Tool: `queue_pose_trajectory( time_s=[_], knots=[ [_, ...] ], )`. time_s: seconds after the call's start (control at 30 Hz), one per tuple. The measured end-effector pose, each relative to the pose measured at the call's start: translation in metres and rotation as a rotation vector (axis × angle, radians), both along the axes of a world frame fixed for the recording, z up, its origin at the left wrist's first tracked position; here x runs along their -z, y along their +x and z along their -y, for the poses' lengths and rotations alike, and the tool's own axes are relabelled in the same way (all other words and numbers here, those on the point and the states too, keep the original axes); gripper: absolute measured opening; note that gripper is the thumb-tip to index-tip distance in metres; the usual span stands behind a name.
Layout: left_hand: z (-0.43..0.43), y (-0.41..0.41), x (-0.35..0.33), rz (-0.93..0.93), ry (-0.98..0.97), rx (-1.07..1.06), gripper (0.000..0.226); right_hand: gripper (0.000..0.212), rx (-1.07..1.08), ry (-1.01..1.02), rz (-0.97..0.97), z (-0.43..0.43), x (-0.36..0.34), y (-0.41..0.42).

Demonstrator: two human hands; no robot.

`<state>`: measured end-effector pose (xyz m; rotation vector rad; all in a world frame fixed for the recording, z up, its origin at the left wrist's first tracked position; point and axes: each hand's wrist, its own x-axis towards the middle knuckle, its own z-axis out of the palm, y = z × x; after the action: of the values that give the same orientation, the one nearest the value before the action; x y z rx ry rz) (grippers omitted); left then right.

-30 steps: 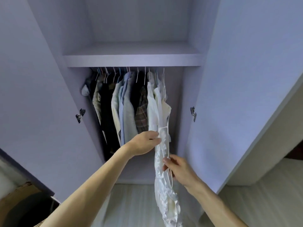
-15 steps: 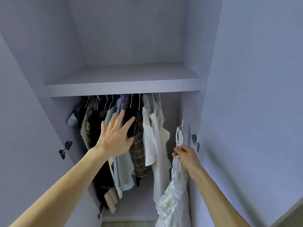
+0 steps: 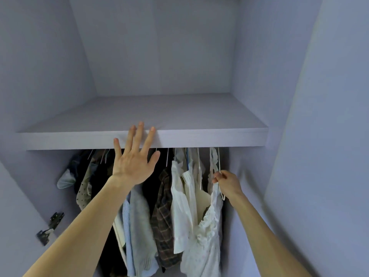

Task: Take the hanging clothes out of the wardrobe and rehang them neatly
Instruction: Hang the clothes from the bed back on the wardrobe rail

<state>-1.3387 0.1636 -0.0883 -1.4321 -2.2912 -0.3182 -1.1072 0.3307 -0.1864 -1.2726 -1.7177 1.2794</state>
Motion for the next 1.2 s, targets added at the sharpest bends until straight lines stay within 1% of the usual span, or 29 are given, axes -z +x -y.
queue_pose_trajectory(
  time_s=[0.13,0.27,0.37,0.43,0.53,0.6,0.67,0.77,0.93,1.07,1.13,1.2],
  knots=[
    [-0.019,-0.007,0.017,0.018,0.043,-0.035,0.070,0.023,-0.004,0.011,-0.005,-0.035,0.008,-0.022],
    [-0.024,-0.017,0.025,-0.005,0.078,-0.022,0.068,0.023,-0.047,0.020,0.049,-0.058,0.017,-0.045],
    [-0.027,-0.022,0.031,-0.036,0.115,-0.015,0.069,0.026,-0.075,0.056,0.120,-0.060,0.032,-0.055],
    [-0.030,-0.022,0.034,-0.045,0.116,-0.027,0.070,0.027,-0.086,0.073,0.127,-0.057,0.046,-0.057],
    [-0.032,-0.022,0.035,-0.049,0.126,-0.031,0.071,0.024,-0.098,0.134,0.173,-0.052,0.062,-0.057],
    [-0.031,-0.022,0.036,-0.061,0.134,-0.031,0.071,0.038,-0.102,0.235,0.259,-0.048,0.075,-0.057],
    [-0.031,-0.022,0.036,-0.055,0.138,-0.035,0.071,0.049,-0.097,0.291,0.292,-0.041,0.084,-0.056],
    [-0.030,-0.018,0.034,-0.036,0.117,-0.056,0.070,0.052,-0.097,0.352,0.330,-0.042,0.085,-0.060],
    [-0.024,-0.010,0.028,-0.004,0.059,-0.078,0.073,0.053,-0.137,0.353,0.472,-0.038,0.072,-0.059],
    [-0.011,0.005,0.018,0.070,0.059,-0.061,0.078,0.056,-0.130,0.368,0.524,-0.017,0.065,-0.046],
    [0.003,0.016,0.022,0.170,0.052,-0.048,0.076,0.053,-0.112,0.385,0.494,-0.001,0.061,-0.038],
    [0.030,0.026,0.037,0.307,0.002,-0.087,0.071,0.045,-0.118,0.440,0.423,0.018,0.056,-0.032]
  ],
)
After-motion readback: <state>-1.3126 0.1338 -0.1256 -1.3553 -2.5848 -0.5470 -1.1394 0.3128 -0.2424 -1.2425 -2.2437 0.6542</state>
